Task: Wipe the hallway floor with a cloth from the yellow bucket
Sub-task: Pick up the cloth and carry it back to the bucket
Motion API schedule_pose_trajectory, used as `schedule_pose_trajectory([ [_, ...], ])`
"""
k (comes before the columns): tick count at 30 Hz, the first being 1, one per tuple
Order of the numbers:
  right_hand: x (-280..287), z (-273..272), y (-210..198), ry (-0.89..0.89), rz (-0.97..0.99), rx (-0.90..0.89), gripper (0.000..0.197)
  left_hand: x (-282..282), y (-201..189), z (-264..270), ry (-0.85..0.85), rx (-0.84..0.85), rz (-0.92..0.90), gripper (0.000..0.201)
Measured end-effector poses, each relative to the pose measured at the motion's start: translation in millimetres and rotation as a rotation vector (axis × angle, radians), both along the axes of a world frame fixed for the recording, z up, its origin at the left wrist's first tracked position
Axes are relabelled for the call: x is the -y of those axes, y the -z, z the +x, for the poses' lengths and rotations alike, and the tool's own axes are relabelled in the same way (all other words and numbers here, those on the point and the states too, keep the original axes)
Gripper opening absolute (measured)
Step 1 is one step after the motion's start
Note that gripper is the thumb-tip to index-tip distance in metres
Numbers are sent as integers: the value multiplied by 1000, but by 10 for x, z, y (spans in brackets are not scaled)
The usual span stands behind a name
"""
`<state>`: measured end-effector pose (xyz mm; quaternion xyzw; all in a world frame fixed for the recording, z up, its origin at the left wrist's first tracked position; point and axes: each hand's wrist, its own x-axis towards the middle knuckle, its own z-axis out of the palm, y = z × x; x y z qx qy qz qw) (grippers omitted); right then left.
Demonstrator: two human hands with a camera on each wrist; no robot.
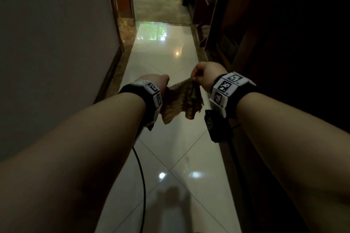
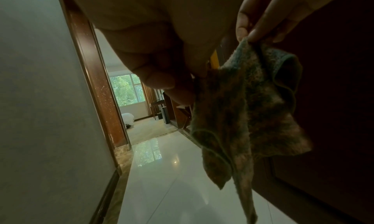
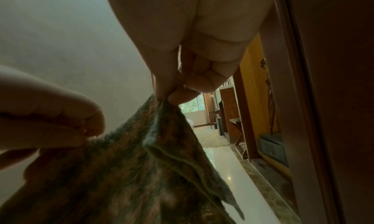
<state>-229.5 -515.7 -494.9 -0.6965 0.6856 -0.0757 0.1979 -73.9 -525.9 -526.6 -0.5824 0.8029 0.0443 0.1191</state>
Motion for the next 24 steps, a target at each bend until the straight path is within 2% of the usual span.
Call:
schedule_pose_trajectory([
  [4, -135, -57, -676, 16, -38, 38, 23, -150, -832, -56, 0, 0, 16, 10],
  [7, -306, -76, -1222, 24, -38, 39, 22, -324, -1439, -98, 5, -11, 10, 25],
  [9, -446, -76, -1606, 31, -36, 45, 22, -467, -1812, -107, -10, -26, 17, 27],
  [12, -694, -79, -2130, 21, -60, 56, 20, -726, -2370, -125, -79, -52, 48, 5],
  [14, -895, -83, -2441, 27, -61, 57, 19, -933, -2724, -118, -125, -86, 54, 12],
  [16, -1115, -87, -2714, 36, -63, 69, 17, -1170, -3040, -109, -120, -111, 33, 6],
  [19, -1441, -41, -3011, 35, -85, 72, 16, -1507, -3396, -58, -94, -76, 11, 11],
  [24, -2103, 128, -3278, 49, -149, 90, 12, -2183, -3653, 85, -105, -70, -99, 30],
])
